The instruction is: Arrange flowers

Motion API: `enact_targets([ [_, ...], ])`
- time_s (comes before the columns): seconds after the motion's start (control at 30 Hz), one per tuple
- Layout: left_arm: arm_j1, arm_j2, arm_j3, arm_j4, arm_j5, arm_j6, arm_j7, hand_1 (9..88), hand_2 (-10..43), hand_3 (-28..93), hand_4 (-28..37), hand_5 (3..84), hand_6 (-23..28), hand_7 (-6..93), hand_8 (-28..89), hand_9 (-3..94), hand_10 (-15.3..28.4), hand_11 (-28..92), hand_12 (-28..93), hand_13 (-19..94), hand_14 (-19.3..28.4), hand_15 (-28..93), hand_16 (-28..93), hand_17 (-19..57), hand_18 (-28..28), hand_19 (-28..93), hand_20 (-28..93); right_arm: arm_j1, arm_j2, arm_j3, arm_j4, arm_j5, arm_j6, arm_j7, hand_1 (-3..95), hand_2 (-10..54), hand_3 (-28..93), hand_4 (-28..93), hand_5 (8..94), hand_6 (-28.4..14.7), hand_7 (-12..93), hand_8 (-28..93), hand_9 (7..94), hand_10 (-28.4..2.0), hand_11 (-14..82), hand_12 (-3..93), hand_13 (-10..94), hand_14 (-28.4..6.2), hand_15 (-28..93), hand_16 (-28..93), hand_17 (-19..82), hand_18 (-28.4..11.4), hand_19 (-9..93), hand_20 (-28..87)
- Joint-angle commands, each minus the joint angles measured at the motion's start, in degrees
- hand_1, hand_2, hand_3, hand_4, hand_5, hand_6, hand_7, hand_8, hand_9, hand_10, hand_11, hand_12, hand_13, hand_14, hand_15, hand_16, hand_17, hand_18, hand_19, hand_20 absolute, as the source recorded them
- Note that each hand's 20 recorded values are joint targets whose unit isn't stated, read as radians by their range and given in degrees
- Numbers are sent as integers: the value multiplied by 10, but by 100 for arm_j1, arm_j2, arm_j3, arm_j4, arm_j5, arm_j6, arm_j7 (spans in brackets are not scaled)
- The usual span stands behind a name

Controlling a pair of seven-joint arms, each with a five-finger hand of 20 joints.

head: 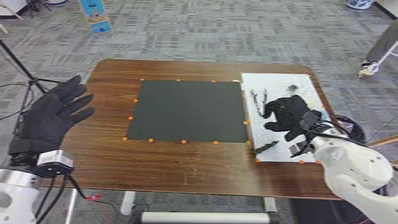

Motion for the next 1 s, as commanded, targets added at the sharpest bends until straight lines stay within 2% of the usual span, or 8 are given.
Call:
enact_targets([
  [0.03, -41, -21, 75, 48, 37, 12, -75, 254, -95, 686, -283, 276, 12, 179, -93, 253, 102, 152, 161, 216, 126, 220, 31, -100, 212, 418, 80, 142, 143, -595, 283, -327, 386, -611, 352, -95, 841, -283, 525, 31, 429, -162, 530, -110, 566, 408, 487, -93, 780, 398, 228, -179, 779, 566],
  [0.23, -29, 2, 90, 45, 54, 11, -82, 255, -95, 687, -283, 275, 13, 179, -94, 253, 103, 152, 162, 216, 126, 222, 31, -102, 212, 418, 81, 164, 112, -729, 311, -428, 156, -645, 361, -95, 834, -283, 501, 28, 432, -170, 502, -111, 567, 408, 462, -96, 780, 399, 217, -180, 770, 565],
  [0.53, 6, 16, 79, 44, 49, 25, -64, 256, -95, 685, -283, 275, 13, 181, -94, 253, 103, 153, 162, 216, 126, 223, 30, -102, 213, 420, 83, 4, 308, -623, 356, -483, 309, -745, 354, -95, 839, -283, 494, 27, 435, -173, 491, -112, 568, 406, 454, -95, 780, 393, 211, -180, 765, 565],
  [0.8, 54, 8, 59, 35, 36, 32, -82, 256, -95, 686, -283, 275, 13, 182, -95, 253, 102, 153, 162, 216, 126, 224, 30, -103, 213, 421, 84, -548, 407, -55, 217, -499, 121, -925, 351, -95, 846, -283, 487, 26, 440, -174, 476, -113, 561, 399, 441, -94, 775, 388, 198, -179, 750, 558],
  [1.0, 58, -5, 71, 39, 42, 29, -76, 255, -95, 687, -283, 274, 13, 182, -95, 252, 103, 153, 162, 216, 126, 226, 29, -102, 213, 421, 85, -524, 325, -343, 364, -555, 265, -871, 348, -95, 849, -283, 468, 22, 442, -175, 459, -115, 558, 397, 425, -96, 775, 386, 192, -180, 743, 555],
])
